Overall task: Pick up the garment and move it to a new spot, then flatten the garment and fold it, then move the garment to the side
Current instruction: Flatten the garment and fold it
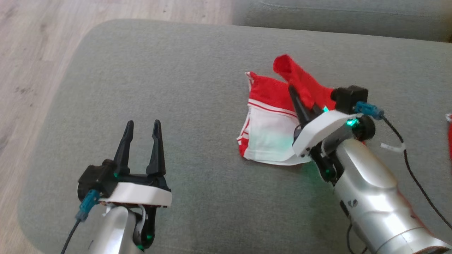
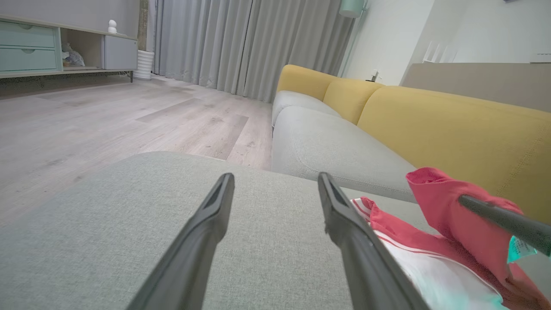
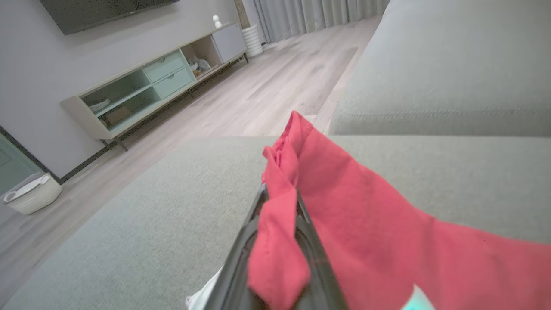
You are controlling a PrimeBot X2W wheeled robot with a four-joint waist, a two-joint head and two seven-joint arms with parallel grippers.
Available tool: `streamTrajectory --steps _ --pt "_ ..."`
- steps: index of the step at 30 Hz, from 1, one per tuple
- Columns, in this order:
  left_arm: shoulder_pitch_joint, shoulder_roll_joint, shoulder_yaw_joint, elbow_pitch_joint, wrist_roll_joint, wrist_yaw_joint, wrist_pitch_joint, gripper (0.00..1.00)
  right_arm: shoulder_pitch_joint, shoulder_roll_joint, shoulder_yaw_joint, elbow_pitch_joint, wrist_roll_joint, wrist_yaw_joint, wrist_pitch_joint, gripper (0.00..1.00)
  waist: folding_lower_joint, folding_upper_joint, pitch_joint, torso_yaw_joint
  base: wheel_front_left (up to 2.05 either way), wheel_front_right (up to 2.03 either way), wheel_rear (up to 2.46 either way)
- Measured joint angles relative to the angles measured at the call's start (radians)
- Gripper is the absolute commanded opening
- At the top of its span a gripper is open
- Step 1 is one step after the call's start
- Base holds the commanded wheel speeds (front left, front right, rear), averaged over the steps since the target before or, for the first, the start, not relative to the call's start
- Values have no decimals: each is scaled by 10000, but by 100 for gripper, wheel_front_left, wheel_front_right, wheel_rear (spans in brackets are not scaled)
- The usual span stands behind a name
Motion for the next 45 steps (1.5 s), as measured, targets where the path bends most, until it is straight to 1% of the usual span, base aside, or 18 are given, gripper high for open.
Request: streamTrajectory --steps 5,7,8,11,15,18,20,21,23,25,27,29,32,34,37,41,45 --pt "-23 -4 -238 81 -56 10 0 100 -7 -4 1122 570 792 0 -184 0 1 0 127 286 0 0 0" --pt "-22 4 -253 155 -107 79 -2 100 -20 -4 1498 897 813 0 -370 2 1 0 115 322 0 0 0" --pt "-22 4 -267 184 -104 79 -2 100 -30 -12 1714 995 828 0 -382 100 0 0 107 329 0 0 0" --pt "-22 4 -255 242 -102 77 -2 100 -80 -13 2065 995 1041 0 -579 100 1 0 90 275 0 0 0" --pt "-23 4 -182 253 -92 73 0 100 -265 -17 2353 673 1371 0 -911 100 0 0 73 94 0 0 0" --pt "-23 4 -109 247 -75 67 0 100 -560 -6 2257 646 1129 0 -1206 100 1 0 28 -159 0 0 0" --pt "-22 2 8 224 -6 63 -2 100 -694 -6 1743 706 642 0 -1296 100 0 0 -16 -353 0 0 0" --pt "-21 2 86 207 8 63 0 100 -718 -8 1287 681 360 0 -1294 100 1 0 -41 -456 0 0 0" --pt "-15 6 171 153 8 63 -2 100 -689 -13 121 328 -546 0 -1296 100 1 0 -93 -673 0 0 0" --pt "3 2 196 104 33 63 0 100 -469 -25 -1089 -355 -1592 0 -1315 100 1 0 -149 -888 0 0 0" --pt "28 2 272 79 100 63 0 100 136 -23 -2213 -1129 -2623 0 -1331 100 0 0 -218 -1098 0 0 0" --pt "66 4 433 8 109 63 -2 100 1085 -27 -3185 -1816 -3386 0 -1340 100 0 0 -286 -1297 0 0 0" --pt "234 0 472 -52 276 21 -2 100 2638 -13 -4207 -2692 -4247 0 -1338 100 0 0 -371 -1570 0 0 0" --pt "373 2 497 0 621 -4 0 100 3394 0 -4569 -3244 -4452 0 -1338 100 0 0 -401 -1715 0 0 0" --pt "544 4 688 29 725 -4 0 100 4002 40 -4752 -3831 -4454 0 -1338 100 0 0 -404 -1923 0 0 0" --pt "669 4 775 46 792 -6 0 100 4485 132 -4782 -4161 -4449 0 -1338 100 -1 0 -337 -2100 0 0 0" --pt "662 6 759 123 794 -25 0 100 4696 163 -4794 -4253 -4406 0 -1338 100 0 0 -191 -2091 0 0 0"
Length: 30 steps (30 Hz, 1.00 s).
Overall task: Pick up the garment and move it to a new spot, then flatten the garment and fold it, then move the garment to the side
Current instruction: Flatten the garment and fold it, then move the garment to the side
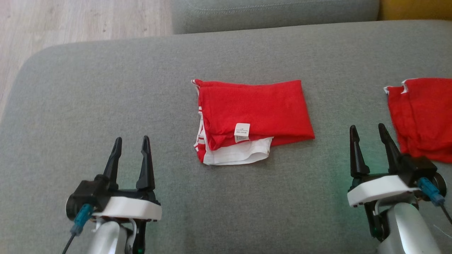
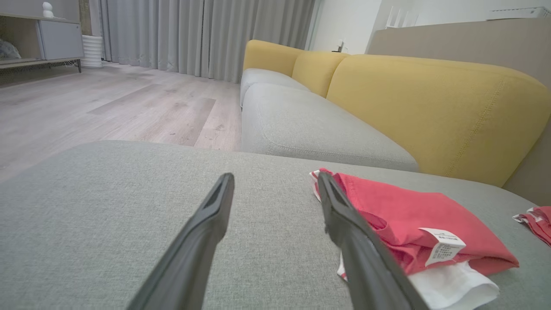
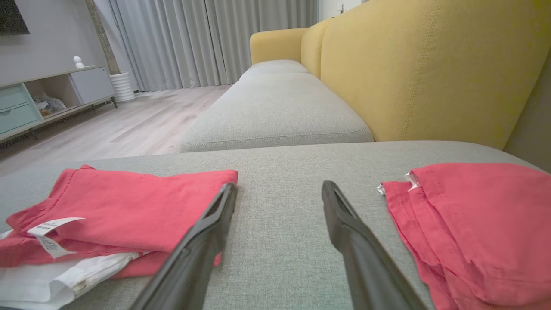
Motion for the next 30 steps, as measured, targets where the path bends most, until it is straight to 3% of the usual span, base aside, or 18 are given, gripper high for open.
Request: streamTrajectory --steps 9,17,24,25,26,30 --pt "-421 0 -324 8 -2 -82 -2 100 -956 2 307 560 73 0 445 100 1 0 650 437 0 0 0" --pt "-940 -4 -756 92 -31 -84 0 100 -2956 -8 447 2750 1057 0 1829 100 2 0 1375 1142 0 0 0" --pt "-1156 -10 -984 136 -190 -75 0 100 -3875 -82 366 4305 993 0 2215 100 1 0 1700 1650 0 0 0" --pt "-1172 -8 -986 144 -190 -73 0 100 -4062 -128 401 4500 997 0 2282 75 1 0 1721 1707 0 0 0" --pt "-1175 -6 -982 155 -192 -69 -2 100 -4230 -153 485 4679 999 0 2322 0 2 0 1723 1743 0 0 0" --pt "-1174 -6 -984 155 -272 -31 0 100 -4425 -174 920 5170 982 0 2182 0 1 0 1555 1686 0 0 0"
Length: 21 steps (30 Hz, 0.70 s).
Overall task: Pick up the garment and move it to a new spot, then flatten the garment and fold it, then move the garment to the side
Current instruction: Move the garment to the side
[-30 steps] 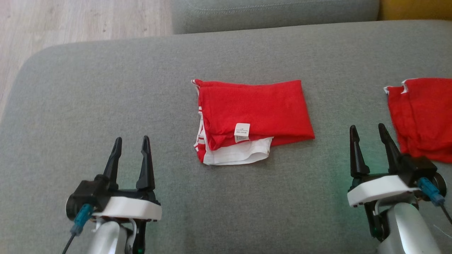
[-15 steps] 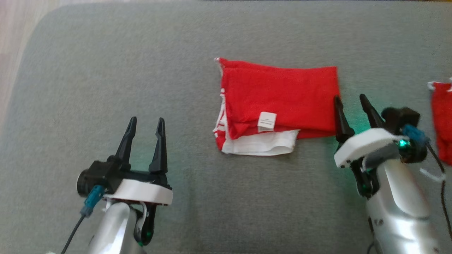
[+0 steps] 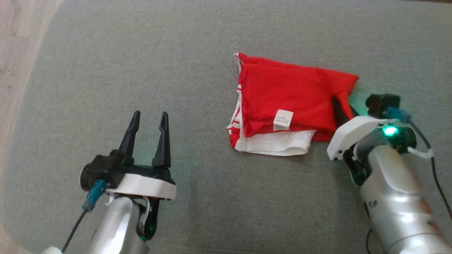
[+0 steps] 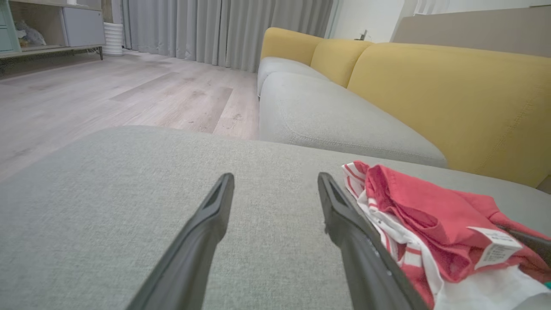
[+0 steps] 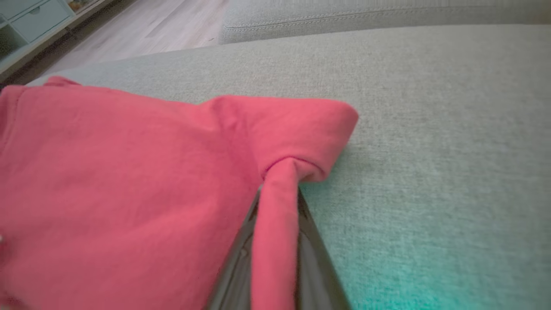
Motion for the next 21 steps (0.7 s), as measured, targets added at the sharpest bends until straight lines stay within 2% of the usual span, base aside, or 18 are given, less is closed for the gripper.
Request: streamTrajectory --steps 6,11,16,21 --pt "36 0 10 -213 25 4 0 100 49 23 222 431 -1254 0 -828 0 0 0 -414 -391 0 0 0" --pt "184 2 -48 -211 236 -44 -2 100 180 -247 418 127 -2355 0 -1333 0 -2 0 -944 -957 0 0 0" --pt "270 2 0 -234 263 -42 -2 100 422 -1047 894 -495 -2654 0 -1327 0 -2 0 -1257 -1533 0 0 0" --pt "330 4 10 -330 261 -40 -2 100 430 -2148 1325 -1277 -2543 0 -834 0 -2 1 -1290 -2083 0 0 0"
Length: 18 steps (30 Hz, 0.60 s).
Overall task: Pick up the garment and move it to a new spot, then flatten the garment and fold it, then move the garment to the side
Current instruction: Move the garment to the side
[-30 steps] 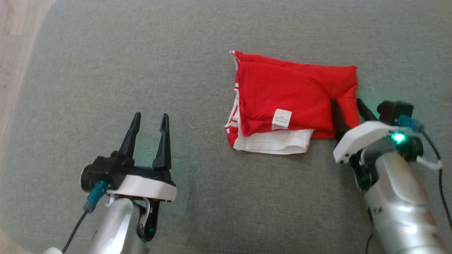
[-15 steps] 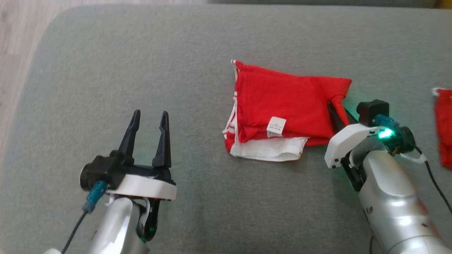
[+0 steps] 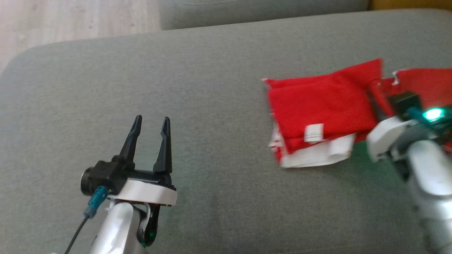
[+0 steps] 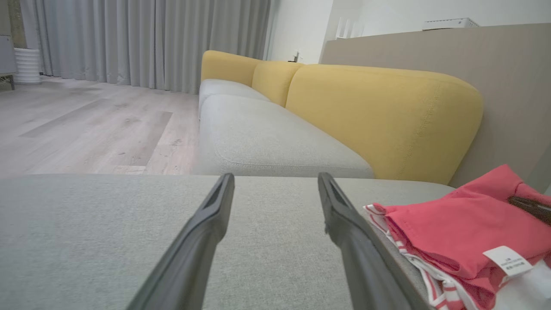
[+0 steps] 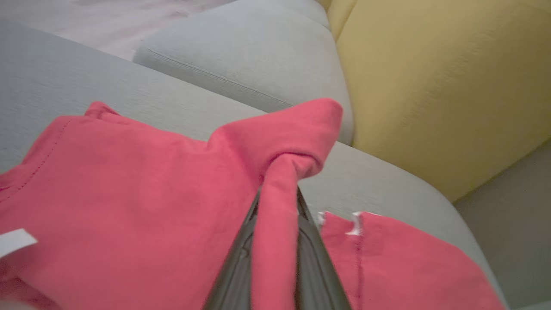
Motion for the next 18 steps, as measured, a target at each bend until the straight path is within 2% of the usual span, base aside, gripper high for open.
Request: streamTrajectory --steps 4,11,15,18 --pt "-28 0 8 -21 12 -2 2 100 -37 -1131 65 -487 245 0 466 0 2 0 346 -194 0 0 0" --pt "-404 -2 40 -4 100 -52 0 100 -267 -2685 -159 -857 566 0 1177 0 2 0 1011 -319 0 0 0" --pt "-638 -2 40 2 100 -104 0 100 -269 -3375 -673 -667 635 0 1492 0 3 -1 1291 -295 0 0 0" --pt "-686 -2 59 4 100 -130 0 100 -270 -3622 -1108 -472 635 0 1632 0 2 0 1460 -252 0 0 0"
